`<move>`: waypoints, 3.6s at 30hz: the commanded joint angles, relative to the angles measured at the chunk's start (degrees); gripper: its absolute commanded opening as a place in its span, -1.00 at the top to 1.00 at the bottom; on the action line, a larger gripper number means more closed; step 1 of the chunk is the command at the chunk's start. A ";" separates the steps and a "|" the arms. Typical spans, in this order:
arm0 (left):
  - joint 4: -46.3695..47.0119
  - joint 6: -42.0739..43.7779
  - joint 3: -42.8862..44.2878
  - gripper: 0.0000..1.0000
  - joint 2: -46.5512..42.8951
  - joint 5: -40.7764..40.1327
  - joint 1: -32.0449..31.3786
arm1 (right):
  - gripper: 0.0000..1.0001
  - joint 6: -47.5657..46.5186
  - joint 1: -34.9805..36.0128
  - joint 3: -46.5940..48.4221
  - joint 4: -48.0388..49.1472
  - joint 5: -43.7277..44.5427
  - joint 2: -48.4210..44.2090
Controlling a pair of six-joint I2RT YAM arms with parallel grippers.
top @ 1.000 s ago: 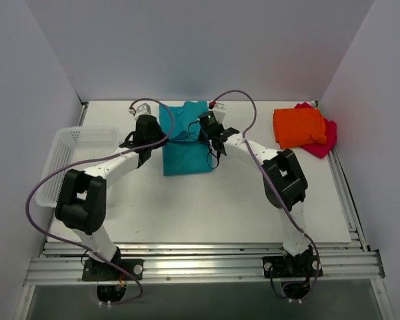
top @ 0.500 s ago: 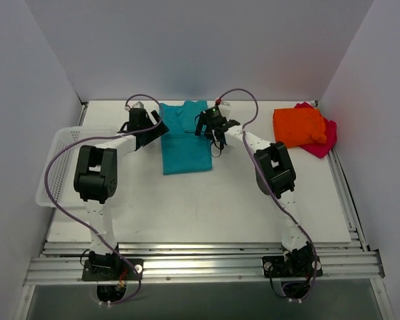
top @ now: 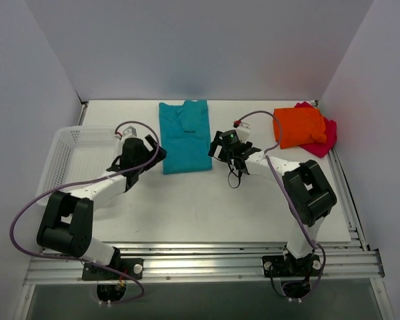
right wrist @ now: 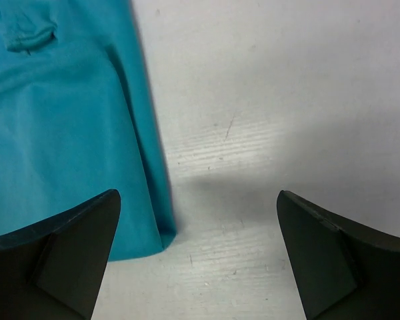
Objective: Fold and stack the t-shirts
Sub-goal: Grab one side of the 2/3 rectangular tshirt with both arms, then fold the long partially folded tshirt into a neat square
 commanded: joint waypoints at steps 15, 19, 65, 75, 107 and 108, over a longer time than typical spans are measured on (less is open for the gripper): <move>14.46 -11.11 -14.70 -0.92 3.12 -4.92 -6.25 | -0.88 2.86 5.07 -4.33 11.27 -5.01 6.40; 15.69 -10.84 -13.12 -0.93 6.19 -3.26 -6.25 | -0.80 2.59 4.72 -4.50 11.18 -4.84 7.28; -18.66 -11.37 -19.62 0.95 -36.47 -19.33 -25.15 | 1.00 15.42 25.20 -10.39 -17.37 19.77 -18.28; -28.16 -10.49 -13.56 0.95 -44.25 -25.31 -24.80 | 1.00 9.72 25.46 0.15 -21.87 23.73 -18.91; -15.96 -3.55 -2.92 0.95 -25.27 -16.97 -5.91 | 1.00 -1.54 11.67 28.08 -23.10 13.99 5.06; -15.69 -3.55 -2.57 0.95 -23.18 -16.53 -5.12 | 1.00 -1.62 11.14 29.93 -23.36 13.28 6.92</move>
